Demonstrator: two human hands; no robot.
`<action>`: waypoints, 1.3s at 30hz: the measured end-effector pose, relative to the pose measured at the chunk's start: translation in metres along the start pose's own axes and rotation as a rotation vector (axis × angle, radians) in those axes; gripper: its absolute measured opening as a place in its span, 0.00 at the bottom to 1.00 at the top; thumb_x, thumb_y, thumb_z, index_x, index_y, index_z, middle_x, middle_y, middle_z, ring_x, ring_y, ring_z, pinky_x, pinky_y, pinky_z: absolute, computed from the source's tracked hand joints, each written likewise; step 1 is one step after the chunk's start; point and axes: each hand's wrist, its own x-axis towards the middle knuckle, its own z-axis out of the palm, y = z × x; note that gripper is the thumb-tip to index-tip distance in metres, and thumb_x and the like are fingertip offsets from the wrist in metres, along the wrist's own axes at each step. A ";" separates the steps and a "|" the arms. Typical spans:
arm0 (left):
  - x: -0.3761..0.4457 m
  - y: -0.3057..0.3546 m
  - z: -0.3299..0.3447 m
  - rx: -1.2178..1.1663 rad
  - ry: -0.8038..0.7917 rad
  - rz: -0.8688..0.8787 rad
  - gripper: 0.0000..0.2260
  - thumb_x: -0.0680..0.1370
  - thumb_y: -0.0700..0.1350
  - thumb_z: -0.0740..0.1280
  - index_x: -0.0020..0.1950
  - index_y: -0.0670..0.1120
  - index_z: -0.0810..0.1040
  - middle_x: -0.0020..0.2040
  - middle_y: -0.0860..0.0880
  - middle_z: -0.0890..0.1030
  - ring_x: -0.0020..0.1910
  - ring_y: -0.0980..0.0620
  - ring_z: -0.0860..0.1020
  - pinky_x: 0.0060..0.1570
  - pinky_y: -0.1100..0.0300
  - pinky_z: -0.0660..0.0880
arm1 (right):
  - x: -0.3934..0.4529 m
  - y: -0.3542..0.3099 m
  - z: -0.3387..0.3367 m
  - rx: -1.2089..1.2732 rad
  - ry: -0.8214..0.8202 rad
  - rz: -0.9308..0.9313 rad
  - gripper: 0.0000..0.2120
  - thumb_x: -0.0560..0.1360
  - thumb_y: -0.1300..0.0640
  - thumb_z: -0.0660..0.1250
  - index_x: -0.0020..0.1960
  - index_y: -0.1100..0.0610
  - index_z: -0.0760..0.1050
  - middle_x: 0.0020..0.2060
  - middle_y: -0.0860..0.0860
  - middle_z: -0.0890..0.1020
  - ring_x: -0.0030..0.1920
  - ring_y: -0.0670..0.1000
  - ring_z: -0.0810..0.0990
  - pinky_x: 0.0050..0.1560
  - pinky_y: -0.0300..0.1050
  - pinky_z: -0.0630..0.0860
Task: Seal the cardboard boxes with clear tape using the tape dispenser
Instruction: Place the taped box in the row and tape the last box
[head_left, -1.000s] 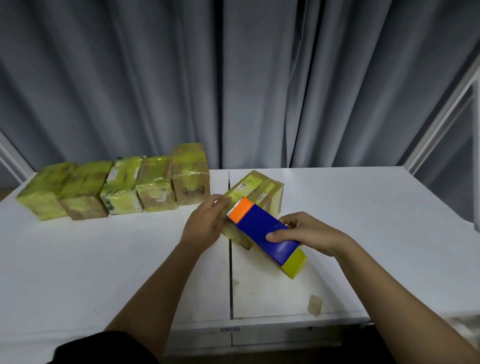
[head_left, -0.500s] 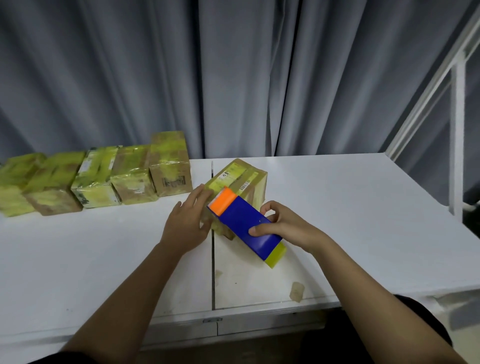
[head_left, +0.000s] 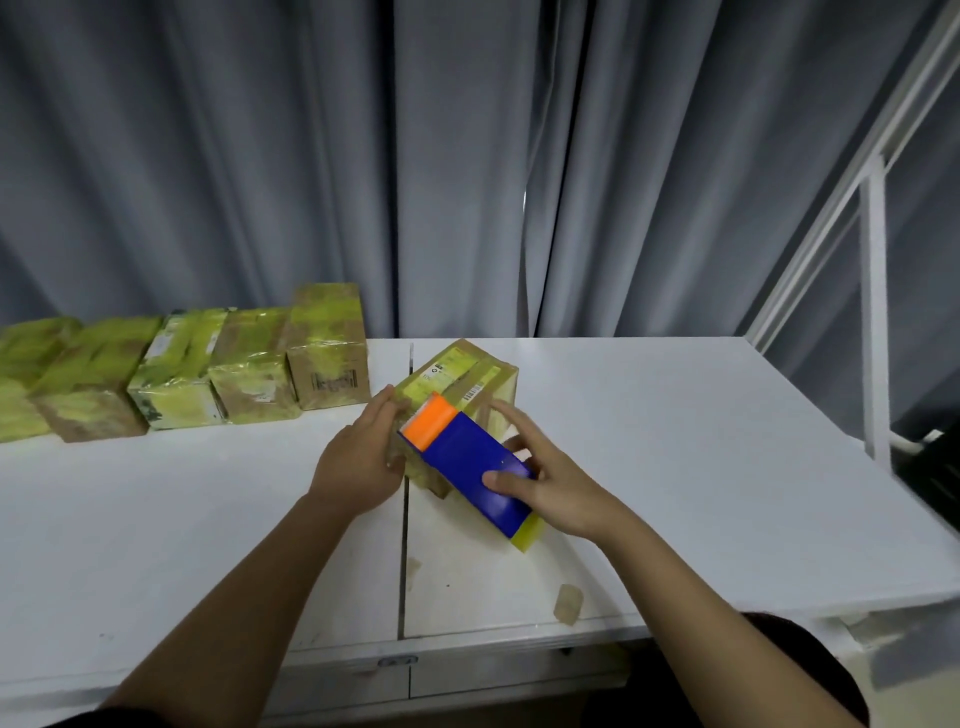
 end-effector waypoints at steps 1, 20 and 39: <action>0.000 0.000 0.000 0.006 0.001 0.000 0.29 0.74 0.43 0.70 0.72 0.45 0.64 0.77 0.49 0.59 0.57 0.44 0.77 0.51 0.54 0.75 | -0.002 0.003 0.003 -0.075 0.030 -0.073 0.26 0.79 0.52 0.64 0.72 0.36 0.60 0.58 0.47 0.72 0.55 0.44 0.76 0.49 0.34 0.74; -0.005 0.010 0.004 -0.122 0.008 -0.065 0.42 0.65 0.59 0.77 0.73 0.49 0.61 0.78 0.54 0.54 0.67 0.48 0.71 0.55 0.50 0.75 | 0.001 -0.034 0.008 -0.990 0.094 -0.182 0.34 0.74 0.45 0.67 0.74 0.39 0.53 0.63 0.53 0.67 0.55 0.57 0.75 0.50 0.45 0.71; 0.004 0.013 0.026 -0.180 0.087 -0.058 0.46 0.58 0.52 0.82 0.70 0.45 0.63 0.75 0.52 0.55 0.64 0.49 0.72 0.49 0.54 0.74 | -0.023 -0.028 0.002 -0.779 0.148 -0.128 0.35 0.71 0.42 0.71 0.73 0.37 0.57 0.65 0.47 0.63 0.56 0.50 0.73 0.50 0.40 0.74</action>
